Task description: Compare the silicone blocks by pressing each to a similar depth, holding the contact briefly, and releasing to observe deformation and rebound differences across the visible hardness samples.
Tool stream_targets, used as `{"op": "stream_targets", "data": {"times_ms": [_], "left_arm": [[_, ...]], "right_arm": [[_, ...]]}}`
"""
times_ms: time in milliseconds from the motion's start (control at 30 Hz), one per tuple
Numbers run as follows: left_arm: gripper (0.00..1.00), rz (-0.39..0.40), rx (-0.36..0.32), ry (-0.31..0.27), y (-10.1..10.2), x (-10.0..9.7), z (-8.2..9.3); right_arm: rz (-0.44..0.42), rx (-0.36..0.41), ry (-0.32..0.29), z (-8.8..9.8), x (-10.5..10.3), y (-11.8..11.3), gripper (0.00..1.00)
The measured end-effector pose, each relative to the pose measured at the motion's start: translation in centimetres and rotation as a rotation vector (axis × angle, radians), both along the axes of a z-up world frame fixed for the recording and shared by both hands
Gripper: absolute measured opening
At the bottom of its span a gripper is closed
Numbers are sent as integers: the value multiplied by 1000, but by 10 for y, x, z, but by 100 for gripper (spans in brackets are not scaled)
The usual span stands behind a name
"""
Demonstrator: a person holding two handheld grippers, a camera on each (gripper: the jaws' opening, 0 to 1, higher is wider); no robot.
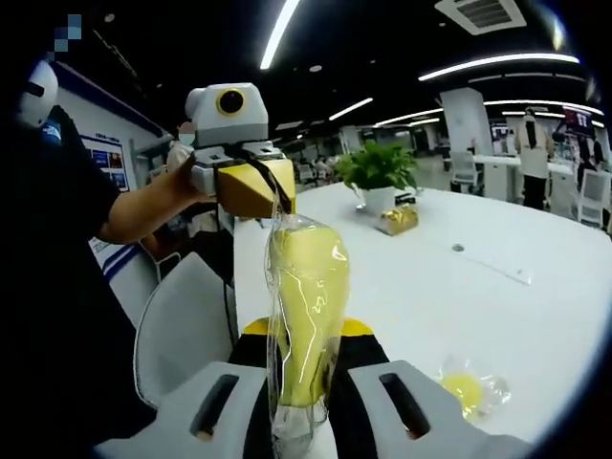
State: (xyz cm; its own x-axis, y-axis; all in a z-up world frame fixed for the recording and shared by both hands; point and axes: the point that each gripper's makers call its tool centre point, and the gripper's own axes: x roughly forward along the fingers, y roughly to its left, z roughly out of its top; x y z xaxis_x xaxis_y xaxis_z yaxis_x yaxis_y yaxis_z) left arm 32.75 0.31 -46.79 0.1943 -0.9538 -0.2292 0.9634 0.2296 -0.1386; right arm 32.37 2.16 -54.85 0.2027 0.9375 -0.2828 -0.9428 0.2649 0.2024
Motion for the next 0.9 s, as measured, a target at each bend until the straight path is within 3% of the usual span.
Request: {"op": "stream_targets", "data": {"times_ms": [33, 167, 467, 533, 667, 900], "left_arm": [[0, 0, 2, 0, 0, -1, 0], [0, 9, 4, 10, 2, -1, 0], [0, 11, 12, 42, 1, -5, -3], [0, 12, 12, 38, 2, -5, -3], [0, 10, -4, 45, 3, -8, 0], [0, 21, 13, 42, 6, -9, -3]], "right_arm": [[5, 4, 35, -1, -2, 1, 6], [2, 7, -3, -1, 0, 2, 7], [10, -12, 20, -4, -3, 0, 13], [-7, -20, -25, -4, 2, 0, 15], [-2, -20, -19, -2, 0, 0, 19], [5, -7, -57, 4, -2, 7, 35]]}}
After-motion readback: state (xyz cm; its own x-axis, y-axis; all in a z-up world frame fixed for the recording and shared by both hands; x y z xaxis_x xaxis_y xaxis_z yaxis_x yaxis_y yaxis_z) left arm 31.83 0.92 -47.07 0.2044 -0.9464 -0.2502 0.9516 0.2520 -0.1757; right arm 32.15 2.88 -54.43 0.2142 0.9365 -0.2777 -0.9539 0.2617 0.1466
